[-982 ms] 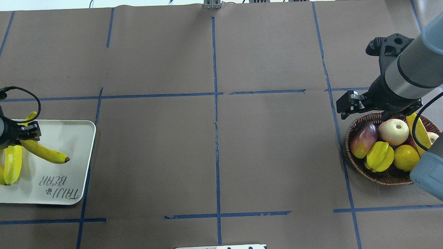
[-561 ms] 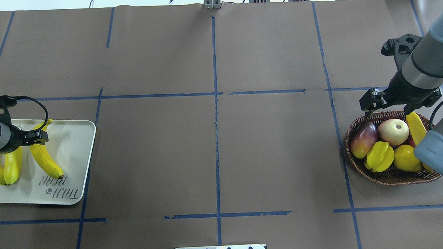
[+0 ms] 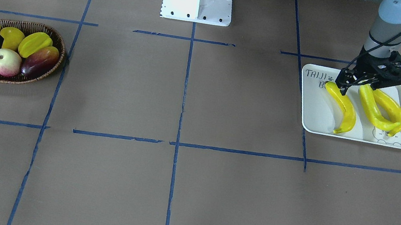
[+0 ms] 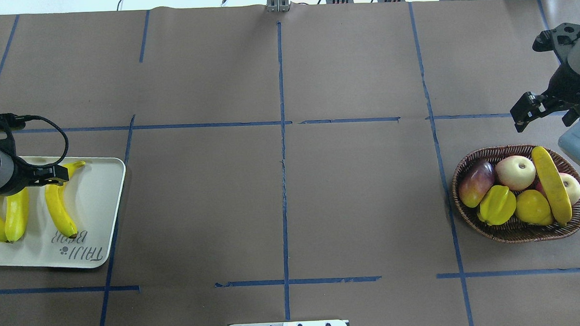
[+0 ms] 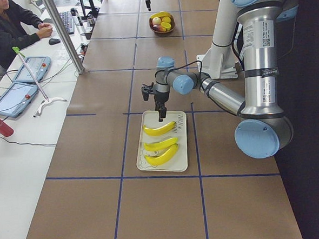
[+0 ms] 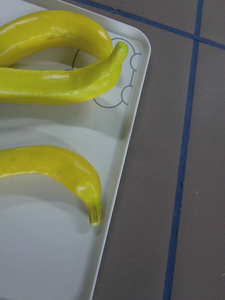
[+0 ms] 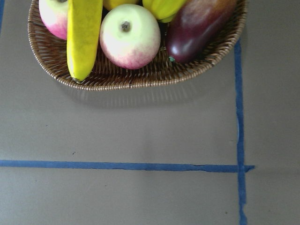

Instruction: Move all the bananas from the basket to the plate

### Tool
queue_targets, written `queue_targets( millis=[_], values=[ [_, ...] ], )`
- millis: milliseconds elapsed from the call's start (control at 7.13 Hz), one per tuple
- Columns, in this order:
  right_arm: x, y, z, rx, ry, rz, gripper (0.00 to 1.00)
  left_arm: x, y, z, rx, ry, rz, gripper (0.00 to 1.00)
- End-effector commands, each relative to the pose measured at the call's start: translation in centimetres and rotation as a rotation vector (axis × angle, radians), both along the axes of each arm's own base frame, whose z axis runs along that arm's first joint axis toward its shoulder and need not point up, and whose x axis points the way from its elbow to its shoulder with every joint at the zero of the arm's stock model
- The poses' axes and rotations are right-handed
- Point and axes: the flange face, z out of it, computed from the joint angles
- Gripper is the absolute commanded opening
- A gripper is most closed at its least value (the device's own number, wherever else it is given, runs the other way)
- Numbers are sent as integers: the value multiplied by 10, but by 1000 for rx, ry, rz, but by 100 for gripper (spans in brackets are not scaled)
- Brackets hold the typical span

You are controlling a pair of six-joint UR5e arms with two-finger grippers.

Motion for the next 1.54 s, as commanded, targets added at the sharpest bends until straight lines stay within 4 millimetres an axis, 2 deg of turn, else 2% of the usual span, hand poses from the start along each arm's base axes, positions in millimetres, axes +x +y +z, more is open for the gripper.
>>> queue_targets(
  millis=[0,281,561,1262,1403],
  values=[
    [-5,-16,50,5,-53,-14,100,0,0,-13,8,10,-1,100],
    [3,7,101,-46,-61,-41,100,-1,1,-18,16,19,-1,100],
    [-1,7,131,-119,-64,-44,100,0,0,-21,21,23,-1,100],
    [-14,2,141,-148,-59,-55,99,2,-2,-25,26,29,-1,100],
    [-19,-4,138,-145,-60,-58,96,2,-2,-25,27,28,-2,100]
  ],
)
